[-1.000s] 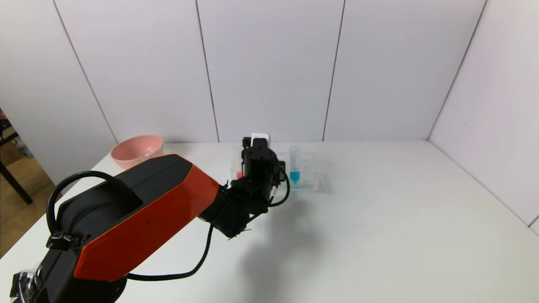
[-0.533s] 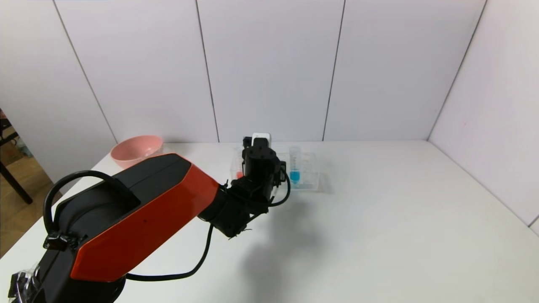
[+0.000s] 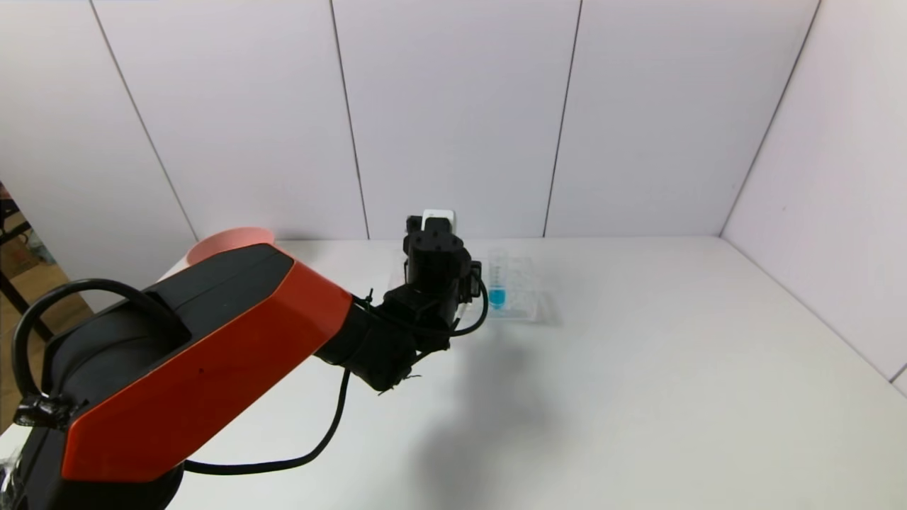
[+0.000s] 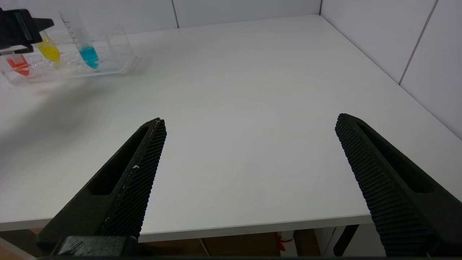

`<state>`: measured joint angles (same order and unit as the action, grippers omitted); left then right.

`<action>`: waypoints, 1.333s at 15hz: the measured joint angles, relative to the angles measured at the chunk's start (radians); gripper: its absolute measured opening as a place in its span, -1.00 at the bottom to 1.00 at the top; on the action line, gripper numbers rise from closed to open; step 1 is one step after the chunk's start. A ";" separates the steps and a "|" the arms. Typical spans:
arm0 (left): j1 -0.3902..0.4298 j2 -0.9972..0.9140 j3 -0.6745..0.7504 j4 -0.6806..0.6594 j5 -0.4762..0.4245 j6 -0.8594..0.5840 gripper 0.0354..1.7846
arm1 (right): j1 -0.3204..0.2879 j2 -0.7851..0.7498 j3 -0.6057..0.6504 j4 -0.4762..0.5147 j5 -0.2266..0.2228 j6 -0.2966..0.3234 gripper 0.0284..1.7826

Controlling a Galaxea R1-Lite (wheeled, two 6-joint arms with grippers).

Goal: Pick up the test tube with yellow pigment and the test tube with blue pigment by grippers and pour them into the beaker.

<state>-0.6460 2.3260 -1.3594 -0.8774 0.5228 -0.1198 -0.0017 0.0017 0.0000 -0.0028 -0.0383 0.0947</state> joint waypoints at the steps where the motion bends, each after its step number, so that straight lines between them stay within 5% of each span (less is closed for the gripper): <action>1: -0.003 -0.014 0.002 0.008 0.001 0.001 -0.46 | 0.000 0.000 0.000 0.000 0.000 0.000 0.92; 20: -0.034 -0.276 0.004 0.243 0.004 0.023 -0.46 | 0.000 0.000 0.000 0.000 0.000 0.000 0.92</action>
<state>-0.6798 2.0504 -1.3551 -0.6340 0.5272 -0.0970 -0.0017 0.0017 0.0000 -0.0023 -0.0383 0.0947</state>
